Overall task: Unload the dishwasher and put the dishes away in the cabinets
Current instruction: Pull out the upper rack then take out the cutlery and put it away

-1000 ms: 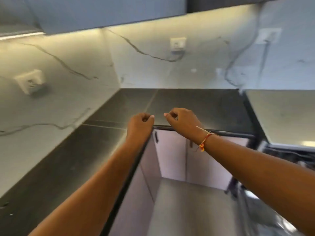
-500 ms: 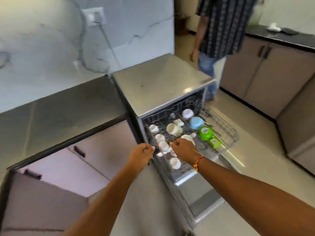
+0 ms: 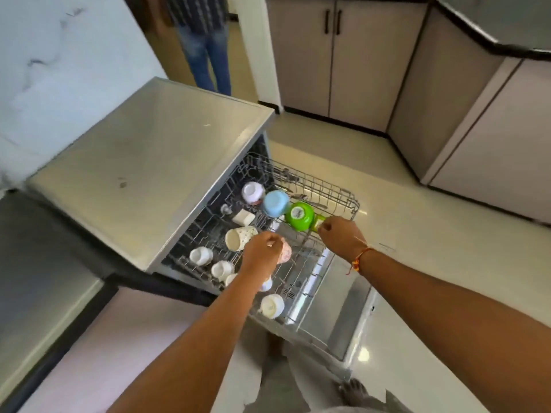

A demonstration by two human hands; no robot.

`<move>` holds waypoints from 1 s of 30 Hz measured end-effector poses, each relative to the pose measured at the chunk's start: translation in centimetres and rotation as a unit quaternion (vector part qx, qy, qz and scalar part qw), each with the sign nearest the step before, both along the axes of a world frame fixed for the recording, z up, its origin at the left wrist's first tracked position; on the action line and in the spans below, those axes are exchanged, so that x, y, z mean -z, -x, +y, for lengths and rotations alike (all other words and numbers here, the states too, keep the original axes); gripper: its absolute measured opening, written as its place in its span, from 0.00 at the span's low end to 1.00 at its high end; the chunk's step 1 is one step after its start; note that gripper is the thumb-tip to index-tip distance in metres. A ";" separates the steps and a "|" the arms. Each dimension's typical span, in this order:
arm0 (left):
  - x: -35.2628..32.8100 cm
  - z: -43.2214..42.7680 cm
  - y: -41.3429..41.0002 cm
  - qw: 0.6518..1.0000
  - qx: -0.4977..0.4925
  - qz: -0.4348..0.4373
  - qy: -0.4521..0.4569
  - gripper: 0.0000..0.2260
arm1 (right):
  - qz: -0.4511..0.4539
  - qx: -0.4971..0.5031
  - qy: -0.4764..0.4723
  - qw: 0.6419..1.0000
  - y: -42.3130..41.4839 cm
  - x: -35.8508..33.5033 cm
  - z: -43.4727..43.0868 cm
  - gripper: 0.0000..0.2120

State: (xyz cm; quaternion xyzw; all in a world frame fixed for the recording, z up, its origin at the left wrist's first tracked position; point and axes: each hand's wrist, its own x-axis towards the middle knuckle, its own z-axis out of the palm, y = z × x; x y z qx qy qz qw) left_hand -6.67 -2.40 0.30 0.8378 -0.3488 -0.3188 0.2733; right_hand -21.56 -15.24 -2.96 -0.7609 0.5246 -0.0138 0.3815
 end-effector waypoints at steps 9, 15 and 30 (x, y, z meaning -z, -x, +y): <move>12.3 -17.4 -13.8 0.962 0.218 -0.162 -0.028 0.09 | 0.108 0.085 0.014 0.990 -10.2 9.8 -9.8 0.12; 22.2 -27.0 -18.1 0.910 0.316 -0.256 -0.084 0.09 | 0.177 0.015 0.032 0.984 -13.5 19.1 -15.9 0.18; 28.8 -31.9 -17.2 0.841 0.401 -0.330 -0.151 0.17 | 0.230 -0.163 0.024 0.959 -13.1 25.7 -19.6 0.23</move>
